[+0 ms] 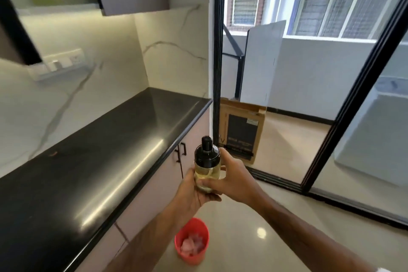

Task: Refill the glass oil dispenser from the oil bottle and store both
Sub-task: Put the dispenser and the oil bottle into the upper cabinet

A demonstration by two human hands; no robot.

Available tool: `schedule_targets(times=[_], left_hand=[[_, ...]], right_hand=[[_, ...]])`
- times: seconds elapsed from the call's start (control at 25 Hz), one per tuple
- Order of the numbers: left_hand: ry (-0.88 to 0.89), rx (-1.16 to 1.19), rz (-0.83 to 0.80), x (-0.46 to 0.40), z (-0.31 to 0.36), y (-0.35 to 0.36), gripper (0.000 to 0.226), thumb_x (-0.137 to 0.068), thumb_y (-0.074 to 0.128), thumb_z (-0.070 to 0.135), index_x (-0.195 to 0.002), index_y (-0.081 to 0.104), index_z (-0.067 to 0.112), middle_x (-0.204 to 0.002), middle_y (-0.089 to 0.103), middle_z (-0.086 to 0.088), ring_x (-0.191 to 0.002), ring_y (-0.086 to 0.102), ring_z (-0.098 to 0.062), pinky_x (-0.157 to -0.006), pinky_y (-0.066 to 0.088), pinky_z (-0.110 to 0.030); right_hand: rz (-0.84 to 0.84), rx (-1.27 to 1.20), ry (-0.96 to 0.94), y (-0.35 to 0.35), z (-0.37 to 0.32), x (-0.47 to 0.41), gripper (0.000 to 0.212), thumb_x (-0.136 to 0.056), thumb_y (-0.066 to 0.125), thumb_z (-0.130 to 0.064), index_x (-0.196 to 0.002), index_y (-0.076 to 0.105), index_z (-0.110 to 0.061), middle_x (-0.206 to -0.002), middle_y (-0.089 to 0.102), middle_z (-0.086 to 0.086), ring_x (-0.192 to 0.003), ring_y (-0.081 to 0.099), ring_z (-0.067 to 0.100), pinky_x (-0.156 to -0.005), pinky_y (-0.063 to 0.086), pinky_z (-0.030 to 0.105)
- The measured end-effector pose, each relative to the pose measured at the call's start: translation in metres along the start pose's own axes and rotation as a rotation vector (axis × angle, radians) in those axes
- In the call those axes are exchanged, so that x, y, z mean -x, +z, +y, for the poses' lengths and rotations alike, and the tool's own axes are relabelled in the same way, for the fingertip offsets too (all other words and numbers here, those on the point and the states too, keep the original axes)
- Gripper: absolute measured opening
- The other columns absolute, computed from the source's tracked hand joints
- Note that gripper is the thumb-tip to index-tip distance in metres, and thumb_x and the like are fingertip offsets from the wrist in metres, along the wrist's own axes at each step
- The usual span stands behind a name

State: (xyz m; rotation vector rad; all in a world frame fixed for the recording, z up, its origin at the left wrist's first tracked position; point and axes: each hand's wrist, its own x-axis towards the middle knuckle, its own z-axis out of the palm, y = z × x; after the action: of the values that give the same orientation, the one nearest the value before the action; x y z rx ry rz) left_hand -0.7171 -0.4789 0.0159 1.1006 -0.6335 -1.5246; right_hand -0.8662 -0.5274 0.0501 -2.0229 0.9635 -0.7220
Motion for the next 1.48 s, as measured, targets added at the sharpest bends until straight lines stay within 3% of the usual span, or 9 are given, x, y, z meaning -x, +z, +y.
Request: schedule_targets(times=[0.16, 0.32, 0.44, 0.64, 0.92, 1.0, 1.12, 1.24, 1.48], left_hand=[[0.076, -0.145, -0.067, -0.066, 0.067, 0.016, 0.060, -0.108, 0.020, 0.050, -0.125, 0.063, 0.012, -0.107, 0.074, -0.021, -0.085, 0.071, -0.035, -0.069, 0.058, -0.043], [0.144, -0.281, -0.075, -0.132, 0.130, 0.008, 0.072, -0.103, 0.014, 0.064, -0.134, 0.060, 0.018, -0.122, 0.069, -0.023, -0.105, 0.068, -0.045, -0.076, 0.056, -0.045], [0.239, -0.362, 0.130, -0.182, 0.188, -0.006, 0.071, -0.100, 0.020, 0.065, -0.134, 0.057, 0.016, -0.124, 0.069, -0.020, -0.112, 0.066, -0.044, -0.074, 0.057, -0.045], [0.526, -0.629, 0.468, -0.236, 0.293, -0.033, 0.044, -0.105, 0.032, 0.052, -0.114, 0.065, 0.024, -0.106, 0.076, 0.002, -0.100, 0.073, -0.021, -0.087, 0.057, -0.047], [0.750, -1.049, 0.893, -0.270, 0.402, -0.063, 0.026, -0.107, 0.043, 0.038, -0.109, 0.064, 0.023, -0.116, 0.066, 0.007, -0.107, 0.061, -0.005, -0.084, 0.045, -0.025], [0.798, -1.242, 1.034, -0.261, 0.428, -0.074, 0.020, -0.105, 0.048, 0.036, -0.111, 0.063, 0.025, -0.117, 0.062, 0.008, -0.108, 0.059, -0.009, -0.089, 0.046, -0.027], [0.727, -1.632, 1.275, -0.239, 0.465, -0.105, 0.021, -0.101, 0.052, 0.040, -0.119, 0.058, 0.030, -0.124, 0.055, 0.010, -0.113, 0.055, -0.014, -0.093, 0.044, -0.040], [0.664, -1.815, 1.482, -0.209, 0.501, -0.140, 0.030, -0.098, 0.056, 0.038, -0.125, 0.055, 0.025, -0.129, 0.052, 0.005, -0.118, 0.053, -0.022, -0.093, 0.043, -0.042], [0.400, -1.754, 1.691, -0.157, 0.552, -0.221, 0.041, -0.100, 0.052, 0.041, -0.135, 0.051, 0.019, -0.136, 0.054, -0.002, -0.127, 0.051, -0.026, -0.106, 0.039, -0.044]], right_hand=[[0.052, 0.021, -0.098, -0.044, -0.001, -0.090, 0.069, -0.072, 0.083, -0.061, -0.130, 0.050, -0.041, -0.114, 0.069, -0.023, -0.105, 0.069, -0.001, -0.089, 0.062, 0.029], [0.054, 0.008, -0.202, -0.072, -0.006, -0.180, 0.071, -0.072, 0.083, -0.064, -0.132, 0.053, -0.041, -0.113, 0.072, -0.021, -0.105, 0.069, -0.001, -0.093, 0.060, 0.032], [0.018, -0.013, -0.296, -0.089, -0.010, -0.256, 0.067, -0.074, 0.083, -0.064, -0.131, 0.056, -0.040, -0.110, 0.073, -0.022, -0.102, 0.070, -0.002, -0.092, 0.060, 0.032], [-0.057, -0.062, -0.465, -0.116, -0.034, -0.382, 0.069, -0.070, 0.087, -0.056, -0.128, 0.059, -0.030, -0.102, 0.070, -0.024, -0.095, 0.064, -0.015, -0.076, 0.048, 0.003], [-0.179, -0.104, -0.644, -0.132, -0.084, -0.532, 0.062, -0.072, 0.085, -0.059, -0.123, 0.059, -0.034, -0.098, 0.066, -0.030, -0.089, 0.067, -0.008, -0.074, 0.047, 0.011], [-0.219, -0.127, -0.696, -0.125, -0.105, -0.562, 0.064, -0.074, 0.083, -0.060, -0.126, 0.056, -0.035, -0.103, 0.064, -0.028, -0.092, 0.066, -0.005, -0.077, 0.047, 0.013], [-0.254, -0.161, -0.767, -0.106, -0.142, -0.597, 0.069, -0.075, 0.081, -0.060, -0.132, 0.054, -0.033, -0.112, 0.064, -0.021, -0.098, 0.066, 0.004, -0.084, 0.052, 0.022], [-0.284, -0.218, -0.804, -0.081, -0.183, -0.620, 0.066, -0.076, 0.084, -0.055, -0.131, 0.056, -0.029, -0.114, 0.067, -0.015, -0.100, 0.067, 0.008, -0.084, 0.052, 0.023], [-0.336, -0.289, -0.814, -0.018, -0.255, -0.649, 0.056, -0.076, 0.087, -0.049, -0.121, 0.058, -0.030, -0.106, 0.069, -0.014, -0.093, 0.067, 0.003, -0.078, 0.052, 0.019]])
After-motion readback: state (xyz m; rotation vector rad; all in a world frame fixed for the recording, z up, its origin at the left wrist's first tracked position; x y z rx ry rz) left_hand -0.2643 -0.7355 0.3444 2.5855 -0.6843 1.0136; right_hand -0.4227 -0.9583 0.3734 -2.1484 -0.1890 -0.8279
